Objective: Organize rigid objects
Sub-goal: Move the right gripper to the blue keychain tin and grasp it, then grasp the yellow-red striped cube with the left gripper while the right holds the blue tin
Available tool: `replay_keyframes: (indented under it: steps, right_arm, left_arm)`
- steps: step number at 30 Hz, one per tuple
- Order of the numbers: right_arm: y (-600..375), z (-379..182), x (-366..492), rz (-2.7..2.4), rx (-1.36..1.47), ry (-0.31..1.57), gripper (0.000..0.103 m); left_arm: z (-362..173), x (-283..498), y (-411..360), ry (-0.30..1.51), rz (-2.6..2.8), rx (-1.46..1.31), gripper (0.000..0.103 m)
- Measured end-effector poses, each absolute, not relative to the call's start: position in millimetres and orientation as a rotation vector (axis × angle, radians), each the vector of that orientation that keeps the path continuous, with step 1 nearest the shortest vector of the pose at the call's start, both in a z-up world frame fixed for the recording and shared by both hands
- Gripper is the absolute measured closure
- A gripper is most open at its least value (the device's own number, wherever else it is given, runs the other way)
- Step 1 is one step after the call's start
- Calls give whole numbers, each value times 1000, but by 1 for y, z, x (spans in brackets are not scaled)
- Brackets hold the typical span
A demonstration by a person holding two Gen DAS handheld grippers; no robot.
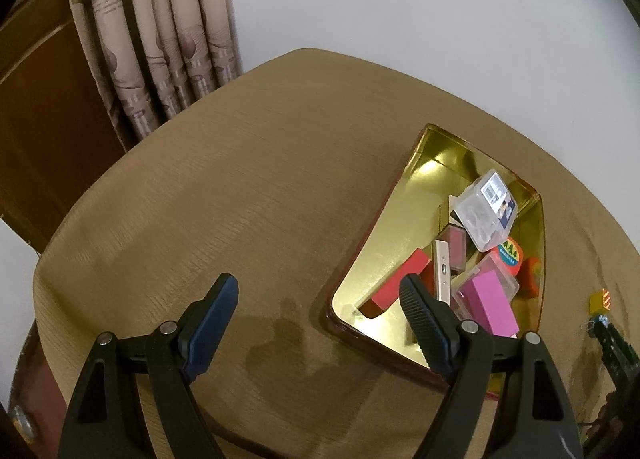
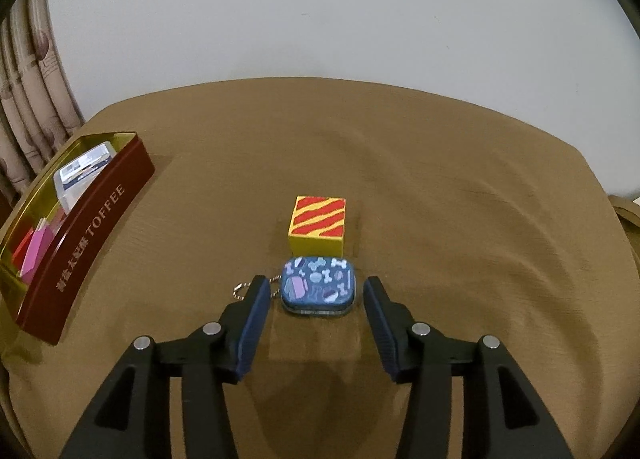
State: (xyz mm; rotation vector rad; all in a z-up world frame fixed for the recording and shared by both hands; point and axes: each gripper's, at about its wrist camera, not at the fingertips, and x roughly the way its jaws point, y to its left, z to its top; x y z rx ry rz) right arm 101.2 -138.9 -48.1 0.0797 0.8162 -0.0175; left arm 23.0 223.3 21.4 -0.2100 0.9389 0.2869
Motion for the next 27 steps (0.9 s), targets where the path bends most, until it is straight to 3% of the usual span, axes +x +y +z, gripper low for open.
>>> replay_keyframes:
  steps: [16, 27]
  right_arm:
    - [-151, -63, 96, -39, 75, 797, 59]
    - [-230, -71, 64, -202, 95, 807, 59]
  left_arm:
    - [20, 25, 201, 926, 253, -132, 23]
    - [52, 38, 75, 877, -44, 100, 23]
